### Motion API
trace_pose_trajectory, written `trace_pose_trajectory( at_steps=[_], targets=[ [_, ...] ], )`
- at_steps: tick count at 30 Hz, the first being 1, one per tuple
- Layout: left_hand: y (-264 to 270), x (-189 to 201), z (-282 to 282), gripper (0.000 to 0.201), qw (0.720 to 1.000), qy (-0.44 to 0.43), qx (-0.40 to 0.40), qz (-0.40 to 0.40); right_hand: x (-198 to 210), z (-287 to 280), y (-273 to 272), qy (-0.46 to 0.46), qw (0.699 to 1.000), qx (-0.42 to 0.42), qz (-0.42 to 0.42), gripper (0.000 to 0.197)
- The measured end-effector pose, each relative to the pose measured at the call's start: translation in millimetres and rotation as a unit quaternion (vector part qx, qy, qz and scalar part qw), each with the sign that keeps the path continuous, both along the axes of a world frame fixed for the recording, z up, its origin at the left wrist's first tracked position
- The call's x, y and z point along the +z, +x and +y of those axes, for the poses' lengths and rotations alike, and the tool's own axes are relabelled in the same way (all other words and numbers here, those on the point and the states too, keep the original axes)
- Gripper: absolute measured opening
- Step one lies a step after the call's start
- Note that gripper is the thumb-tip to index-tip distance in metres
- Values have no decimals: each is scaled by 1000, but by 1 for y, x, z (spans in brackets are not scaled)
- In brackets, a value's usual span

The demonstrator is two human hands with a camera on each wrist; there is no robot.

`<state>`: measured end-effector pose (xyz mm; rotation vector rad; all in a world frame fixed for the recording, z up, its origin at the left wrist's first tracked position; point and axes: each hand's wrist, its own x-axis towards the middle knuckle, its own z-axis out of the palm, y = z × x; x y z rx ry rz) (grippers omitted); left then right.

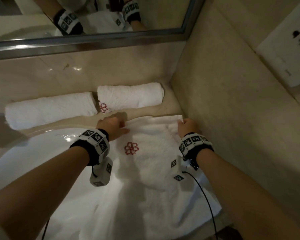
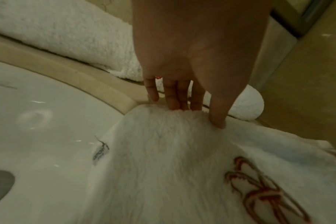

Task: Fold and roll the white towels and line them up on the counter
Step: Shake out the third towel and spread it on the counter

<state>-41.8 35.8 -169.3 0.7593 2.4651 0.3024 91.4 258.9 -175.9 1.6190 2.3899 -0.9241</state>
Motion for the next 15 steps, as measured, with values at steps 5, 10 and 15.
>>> trace_pose_trajectory(
  at_steps=[5,10,15],
  targets=[
    [-3,-3,1,53,1000,-11,-3,11,2,0,-10,19,999,24,-36,34],
    [-2,2,-2,52,999,-3,-37,2,2,-13,-14,75,995,58,-41,50],
    [2,4,-5,38,997,64,-37,-25,1,-10,-18,80,989,99,-74,52]
  ],
)
